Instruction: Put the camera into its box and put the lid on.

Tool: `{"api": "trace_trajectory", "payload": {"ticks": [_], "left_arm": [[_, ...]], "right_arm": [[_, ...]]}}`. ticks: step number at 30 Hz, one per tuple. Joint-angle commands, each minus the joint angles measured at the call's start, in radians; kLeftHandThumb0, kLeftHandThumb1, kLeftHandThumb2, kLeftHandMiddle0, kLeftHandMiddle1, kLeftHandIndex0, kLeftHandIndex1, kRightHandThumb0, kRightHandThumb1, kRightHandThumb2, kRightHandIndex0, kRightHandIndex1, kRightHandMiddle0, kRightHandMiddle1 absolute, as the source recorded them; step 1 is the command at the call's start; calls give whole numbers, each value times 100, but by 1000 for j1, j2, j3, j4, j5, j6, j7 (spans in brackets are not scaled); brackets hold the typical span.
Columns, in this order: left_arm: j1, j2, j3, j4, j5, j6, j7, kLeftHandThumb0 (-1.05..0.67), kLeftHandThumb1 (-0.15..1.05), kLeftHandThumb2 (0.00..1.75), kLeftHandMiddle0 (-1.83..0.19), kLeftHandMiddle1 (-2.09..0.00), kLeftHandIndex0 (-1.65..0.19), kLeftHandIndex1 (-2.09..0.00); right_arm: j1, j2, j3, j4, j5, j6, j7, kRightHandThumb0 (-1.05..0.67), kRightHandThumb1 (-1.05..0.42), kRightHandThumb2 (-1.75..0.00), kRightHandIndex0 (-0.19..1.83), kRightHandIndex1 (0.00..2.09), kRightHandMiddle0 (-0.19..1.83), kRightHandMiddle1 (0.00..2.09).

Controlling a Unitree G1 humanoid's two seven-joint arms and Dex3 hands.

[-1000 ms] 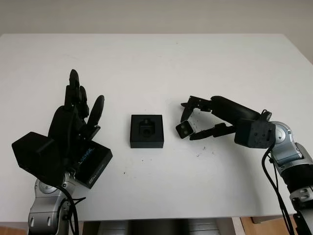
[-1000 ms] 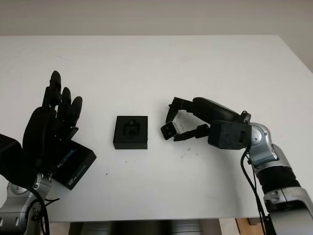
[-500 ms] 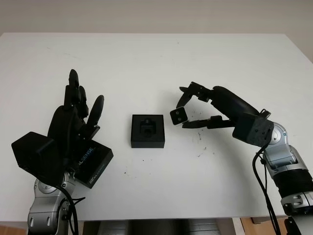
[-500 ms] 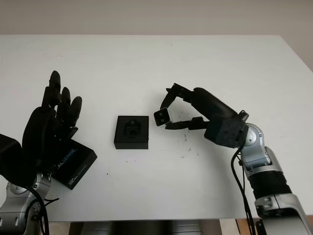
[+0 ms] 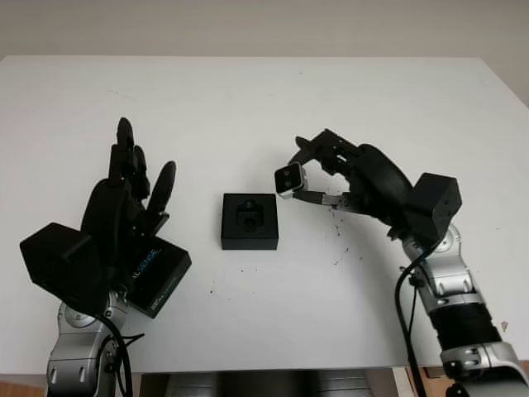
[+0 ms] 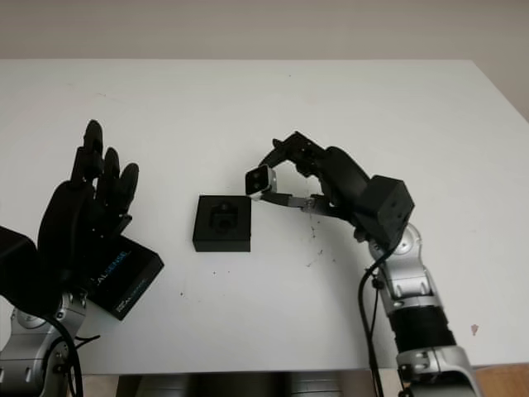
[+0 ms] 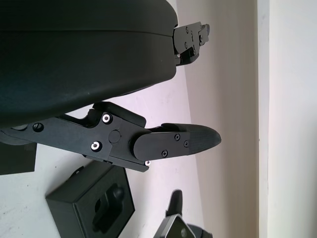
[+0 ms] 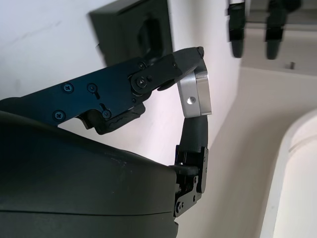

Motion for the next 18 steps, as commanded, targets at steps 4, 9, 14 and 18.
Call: {"api": "trace_trajectory", "payload": {"ticks": [4,9,14,18], "left_arm": [[11,-1,-6,-9,5,-11,-1,-51,105,45,19,0,19,0],[12,-5,-10,-5,11,-14,4,-51,105,45,19,0,19,0],[11,-5,-9,0,10,-19,2,-51,105,45,19,0,19,0],[10,-5,-8,-1,6,-18,1,-51,105,45,19,0,19,0]], "right_arm": [[41,66,12,-70,9,40,-26,-46,-105,-9,15,4,30,171],[64,104,23,-84,12,63,-34,-47,-105,-9,15,4,30,170],[86,136,28,-86,18,78,-41,-47,-105,-9,16,5,29,169],[99,145,37,-80,-4,62,-61,-47,-105,-8,16,5,29,168]]}}
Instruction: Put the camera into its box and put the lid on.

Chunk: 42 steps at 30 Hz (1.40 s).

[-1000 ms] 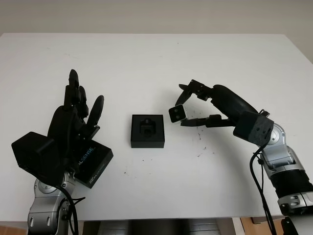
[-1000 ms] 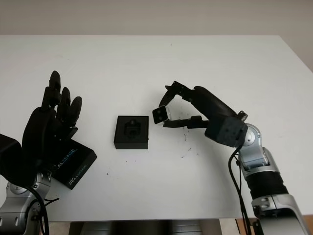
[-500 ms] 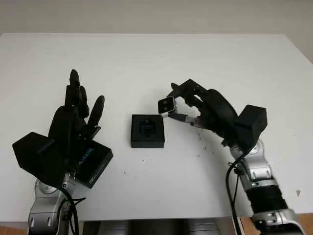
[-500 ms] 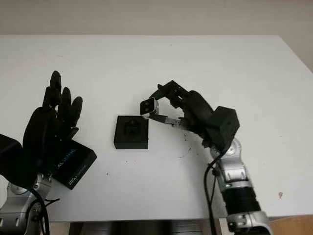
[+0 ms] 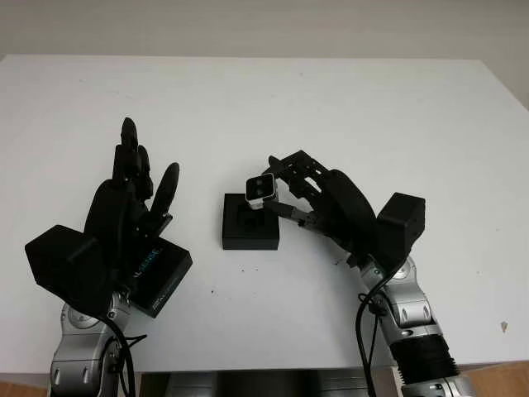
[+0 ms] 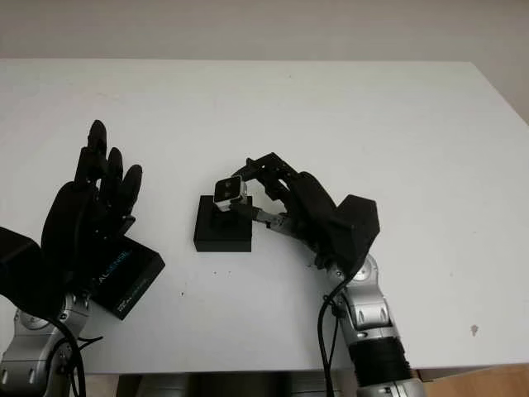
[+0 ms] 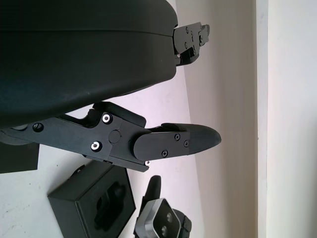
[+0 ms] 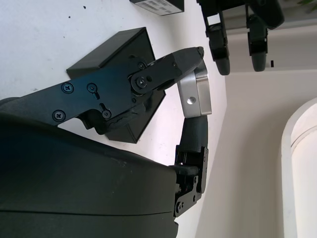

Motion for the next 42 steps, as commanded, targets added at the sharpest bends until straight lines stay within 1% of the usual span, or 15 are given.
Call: {"api": "trace_trajectory", "payload": {"ticks": [1,7,17,28,42], "left_arm": [[5,0,0,-2,-2,-10,-2,-50,105,45,19,0,19,0],[5,0,0,6,3,-18,-1,-52,105,44,19,0,19,0],[5,-2,4,5,-8,-18,-5,-51,105,44,19,0,19,0],[14,-4,0,1,0,-18,5,-51,105,44,19,0,19,0],[12,-3,-3,17,7,-34,5,-52,105,43,19,0,19,0]], "right_arm": [[7,7,2,-7,-15,-23,-12,-47,-105,-8,17,6,29,168],[-1,19,2,45,-48,-63,-36,-45,-105,-7,18,6,30,168],[-38,35,0,154,-85,-114,-70,-44,-105,-7,19,6,29,169],[-90,43,-4,253,-94,-162,-62,-45,-105,-7,19,6,32,167],[-108,59,-1,266,-92,-164,-49,-45,-105,-6,20,6,32,167]]}}
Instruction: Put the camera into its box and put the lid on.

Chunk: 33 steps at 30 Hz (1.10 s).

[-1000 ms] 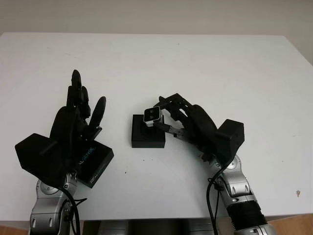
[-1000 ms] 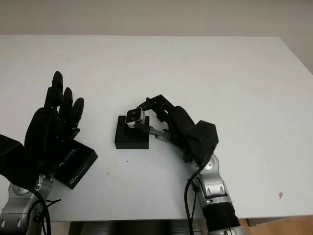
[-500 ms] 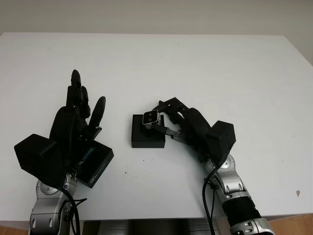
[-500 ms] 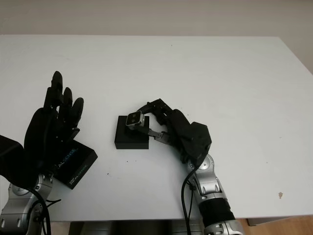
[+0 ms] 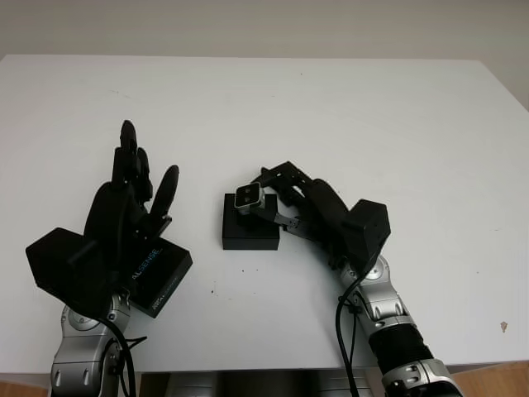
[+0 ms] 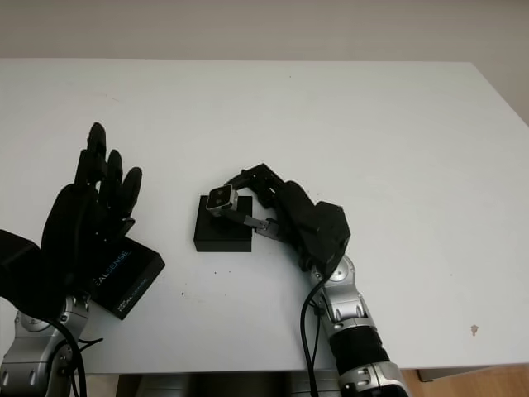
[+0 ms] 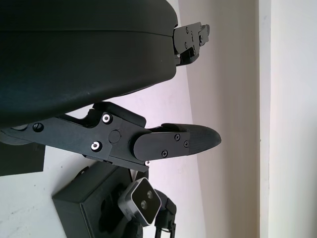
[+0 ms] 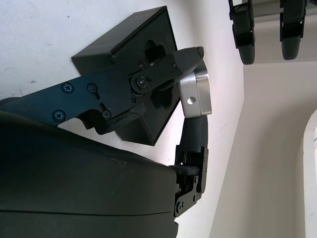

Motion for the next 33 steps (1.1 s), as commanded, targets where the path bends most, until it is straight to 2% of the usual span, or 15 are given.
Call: {"api": "trace_trajectory", "payload": {"ticks": [1,33], "left_arm": [[4,-1,-3,-2,3,-12,-1,-52,105,43,19,0,19,0],[7,-2,-8,-15,1,5,1,-54,105,42,19,0,19,0]], "right_arm": [[-13,5,1,-6,4,-9,4,-46,-105,-6,20,6,32,166],[-14,-10,9,21,-20,-3,49,-46,-105,-5,21,5,34,167]]}}
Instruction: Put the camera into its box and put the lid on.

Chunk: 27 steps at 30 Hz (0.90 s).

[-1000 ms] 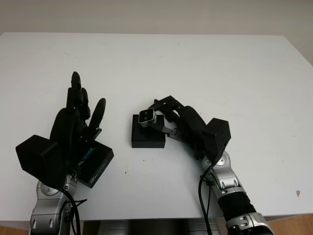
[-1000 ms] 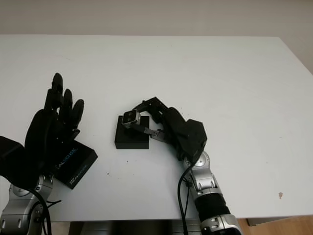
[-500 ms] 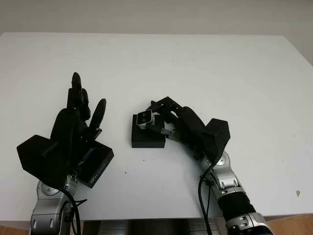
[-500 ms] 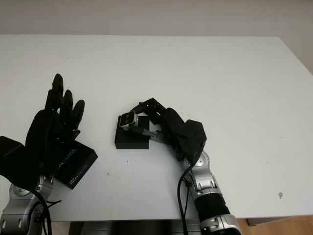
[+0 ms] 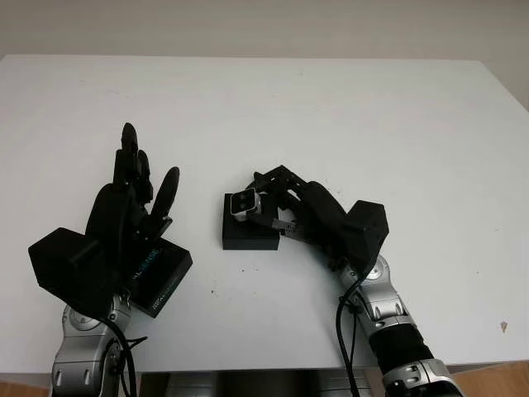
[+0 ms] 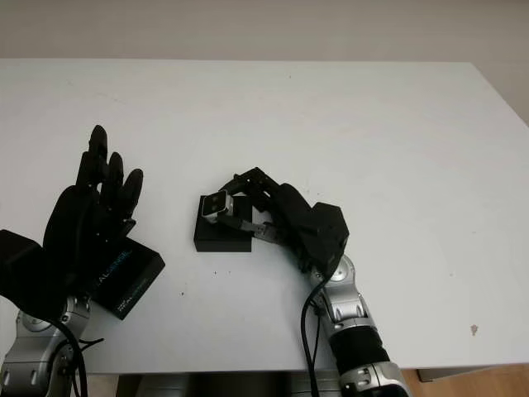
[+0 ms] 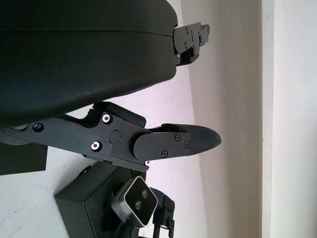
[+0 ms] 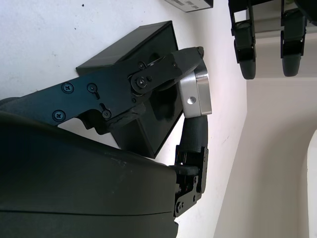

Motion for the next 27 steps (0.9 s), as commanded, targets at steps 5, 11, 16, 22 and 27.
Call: {"api": "trace_trajectory", "payload": {"ticks": [5,11,16,22,27], "left_arm": [[8,-3,-7,-19,2,1,-1,-54,105,42,19,0,19,0],[7,-1,-9,-22,3,7,1,-55,105,43,19,0,19,0],[11,-3,-9,-22,1,1,2,-54,105,43,19,0,19,0],[14,-4,-8,-22,2,-5,3,-53,105,43,19,0,19,0],[16,-3,-8,-26,-2,2,0,-53,105,44,19,0,19,0]], "right_arm": [[-12,-8,5,39,-9,-11,-1,-45,-105,-6,20,5,34,167],[-17,-16,14,72,-39,-29,-11,-45,-105,-7,19,5,32,168],[-24,-16,16,104,-48,-54,-15,-45,-104,-6,20,5,32,167],[-25,-25,23,105,-59,-67,-16,-45,-105,-6,20,5,32,167],[-17,-31,25,84,-55,-53,-10,-45,-105,-7,20,5,31,166]]}}
